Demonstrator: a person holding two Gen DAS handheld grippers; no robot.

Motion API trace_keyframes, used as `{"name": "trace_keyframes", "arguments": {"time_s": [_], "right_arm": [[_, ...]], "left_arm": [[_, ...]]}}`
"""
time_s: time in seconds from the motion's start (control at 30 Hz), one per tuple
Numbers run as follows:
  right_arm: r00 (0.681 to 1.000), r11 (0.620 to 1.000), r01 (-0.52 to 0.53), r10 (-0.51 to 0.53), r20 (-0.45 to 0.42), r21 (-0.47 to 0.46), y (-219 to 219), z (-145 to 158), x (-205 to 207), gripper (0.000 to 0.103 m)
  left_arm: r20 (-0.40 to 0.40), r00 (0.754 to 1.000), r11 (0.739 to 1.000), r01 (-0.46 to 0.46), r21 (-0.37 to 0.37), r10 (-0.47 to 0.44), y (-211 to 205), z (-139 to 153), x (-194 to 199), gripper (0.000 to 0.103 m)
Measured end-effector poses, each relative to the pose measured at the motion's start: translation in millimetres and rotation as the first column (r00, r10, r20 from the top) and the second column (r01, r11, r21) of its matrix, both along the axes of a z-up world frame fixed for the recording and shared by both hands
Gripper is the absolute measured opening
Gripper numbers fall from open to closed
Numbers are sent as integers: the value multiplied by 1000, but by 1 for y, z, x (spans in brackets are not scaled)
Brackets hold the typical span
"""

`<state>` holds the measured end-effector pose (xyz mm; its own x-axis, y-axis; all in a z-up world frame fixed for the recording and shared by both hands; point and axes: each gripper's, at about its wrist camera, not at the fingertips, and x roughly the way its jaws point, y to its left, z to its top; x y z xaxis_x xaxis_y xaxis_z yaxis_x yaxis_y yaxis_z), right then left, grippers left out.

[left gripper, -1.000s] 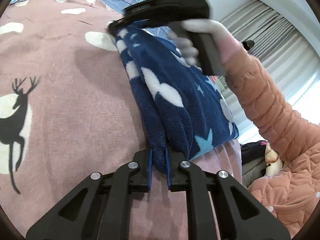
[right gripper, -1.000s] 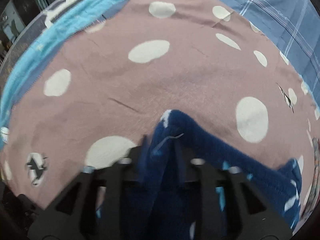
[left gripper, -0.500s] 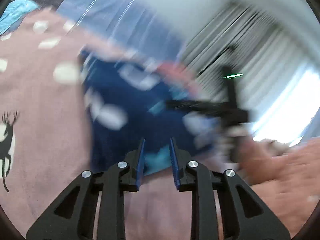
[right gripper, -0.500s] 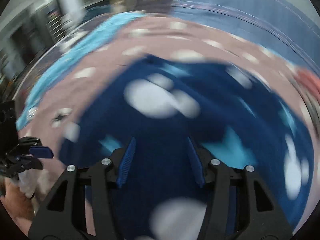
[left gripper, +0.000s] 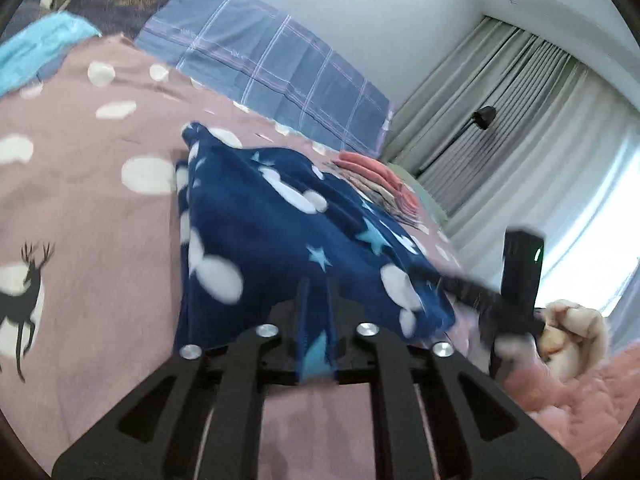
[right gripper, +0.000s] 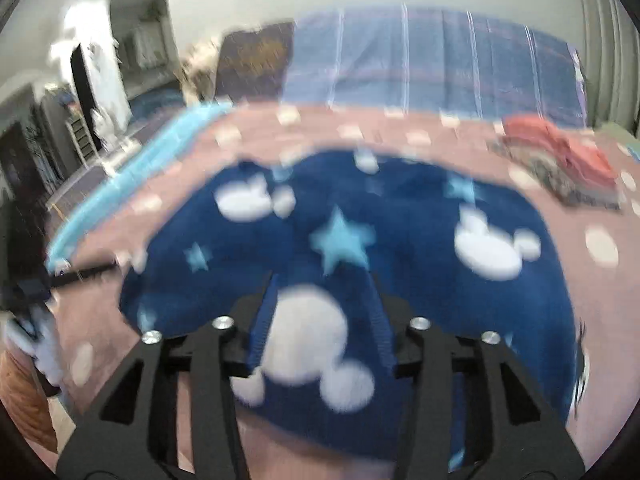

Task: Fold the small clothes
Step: 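Release and smooth the folded pajama bundle with both grippers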

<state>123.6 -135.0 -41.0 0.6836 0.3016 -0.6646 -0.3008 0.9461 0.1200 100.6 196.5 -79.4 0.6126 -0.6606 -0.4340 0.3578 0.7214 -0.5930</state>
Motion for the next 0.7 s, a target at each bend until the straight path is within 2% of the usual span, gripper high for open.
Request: {"name": "trace_keyframes", "arguments": {"time_s": [0.03,0.07,0.1,0.17,0.27,0.33,0.37,0.4,0.43,0.47,0.5,0.57,0.63,0.67,0.7], "right_arm": [[995,999,35,-37,-96,-26,0,-26,5,54],[990,999,52,-50,-131,16,-5,-43,6,54],[995,993,67,-60,-76,95,-14,-53,0,54],[996,995,69,-65,-62,76,-11,-49,-3,55],[994,995,61,-53,-95,81,-11,-43,-2,60],[992,997,32,-22,-126,77,-10,-40,0,75],[989,996,21,-7,-150,88,-8,-39,1,88],[981,994,2,19,-191,110,-5,-37,5,89],[979,993,3,20,-202,114,-2,-34,5,88],[980,992,12,12,-197,122,0,-30,2,76],[984,989,22,5,-178,149,0,-24,2,52],[995,981,33,-14,-103,192,0,-4,0,38],[999,986,44,-41,-21,159,5,10,3,39],[998,990,56,-52,-32,128,8,6,10,41],[994,990,62,-51,-96,123,10,-7,22,50]], "left_arm": [[-41,999,997,-32,77,35,-6,-8,8,31],[-96,991,976,-68,205,89,-14,-25,19,27],[-72,992,970,-82,230,101,-16,-38,21,25],[-68,991,975,-97,202,113,-11,-35,17,25],[-72,988,965,-117,235,137,-11,-24,10,25],[-50,990,961,-117,252,133,-19,-13,7,25],[-12,993,964,-109,243,115,-23,-4,5,25],[21,995,969,-102,227,100,-29,5,4,25],[53,995,974,-93,205,84,-32,15,7,25],[66,995,977,-92,194,80,-31,24,11,25],[75,994,978,-93,185,81,-34,30,20,26],[80,993,978,-98,184,85,-37,31,35,26],[31,992,964,-124,237,120,-38,16,56,29],[-41,983,929,-156,336,180,-38,-5,71,33],[-70,979,922,-152,356,189,-37,-21,77,34]]}}
